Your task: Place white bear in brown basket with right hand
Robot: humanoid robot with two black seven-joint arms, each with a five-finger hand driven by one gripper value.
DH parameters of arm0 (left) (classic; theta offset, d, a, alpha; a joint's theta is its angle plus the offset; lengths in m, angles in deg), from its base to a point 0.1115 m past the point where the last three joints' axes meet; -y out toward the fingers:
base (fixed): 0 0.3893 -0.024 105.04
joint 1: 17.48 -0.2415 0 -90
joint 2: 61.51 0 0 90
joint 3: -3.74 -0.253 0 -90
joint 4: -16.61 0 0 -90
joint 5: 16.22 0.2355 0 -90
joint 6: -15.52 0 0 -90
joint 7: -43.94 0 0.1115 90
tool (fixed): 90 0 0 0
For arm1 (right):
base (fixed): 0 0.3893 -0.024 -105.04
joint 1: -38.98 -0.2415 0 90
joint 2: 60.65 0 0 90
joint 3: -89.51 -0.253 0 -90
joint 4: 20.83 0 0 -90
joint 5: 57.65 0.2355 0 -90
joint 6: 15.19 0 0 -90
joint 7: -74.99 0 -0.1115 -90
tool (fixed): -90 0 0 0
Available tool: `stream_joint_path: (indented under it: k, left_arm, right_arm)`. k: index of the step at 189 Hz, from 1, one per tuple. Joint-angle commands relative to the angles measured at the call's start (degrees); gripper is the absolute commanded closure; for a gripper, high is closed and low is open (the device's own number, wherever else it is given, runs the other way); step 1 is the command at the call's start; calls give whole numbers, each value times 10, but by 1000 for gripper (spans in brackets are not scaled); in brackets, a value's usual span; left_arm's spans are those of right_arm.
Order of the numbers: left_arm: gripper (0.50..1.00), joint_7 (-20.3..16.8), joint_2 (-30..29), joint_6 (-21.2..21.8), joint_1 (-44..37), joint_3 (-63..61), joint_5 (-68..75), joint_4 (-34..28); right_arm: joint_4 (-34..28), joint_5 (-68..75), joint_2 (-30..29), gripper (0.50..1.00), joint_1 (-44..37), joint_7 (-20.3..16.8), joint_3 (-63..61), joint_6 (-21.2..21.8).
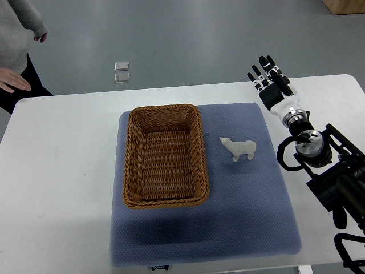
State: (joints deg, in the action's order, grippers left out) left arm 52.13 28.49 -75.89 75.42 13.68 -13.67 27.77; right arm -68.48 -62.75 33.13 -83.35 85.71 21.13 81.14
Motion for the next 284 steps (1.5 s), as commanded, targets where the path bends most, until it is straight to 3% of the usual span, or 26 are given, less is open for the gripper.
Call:
stream_joint_path:
  k: [1,93,142,169,189,211,221,222,244,254,284]
  left_arm:
    - [500,0,0,0,0,0,0,0]
    - [500,0,0,0,1,0,-1,-2]
    - [500,1,0,0,1,0,-1,-2]
    - [500,1,0,0,1,0,-1,-2]
    - [500,1,0,0,1,0,-1,-4]
    - [500,1,0,0,1,0,-1,-4]
    - [500,1,0,0,1,0,-1,-4]
    - [500,1,0,0,1,0,-1,-4]
    - [500,0,0,0,1,-1,-1,-2]
    - [500,1,0,0,1,-1,-1,-2]
    - [500,0,0,0,2,0,-1,-5]
  right_arm:
    - [0,0,1,572,0,0,0,0]
    - [-11,-28,29,572,-27,-3,45,-24]
    - [-74,-273,108,572,-79,-10,148,-33]
    - [-113,-380,169,572,-143,-49,269,-25]
    - [-116,-400,221,572,-230,-71,416,8]
    - [-118,-412,269,572,-341,-103,566,72]
    - [-118,-412,269,572,-341,-103,566,72]
    - [-125,-412,281,572,-387,-122,618,109]
    - [-169,-412,300,572,-453,-159,685,185]
    - [-198,-413,304,572,-469,-175,704,197]
    - [-243,-410,301,572,-494,-177,737,200]
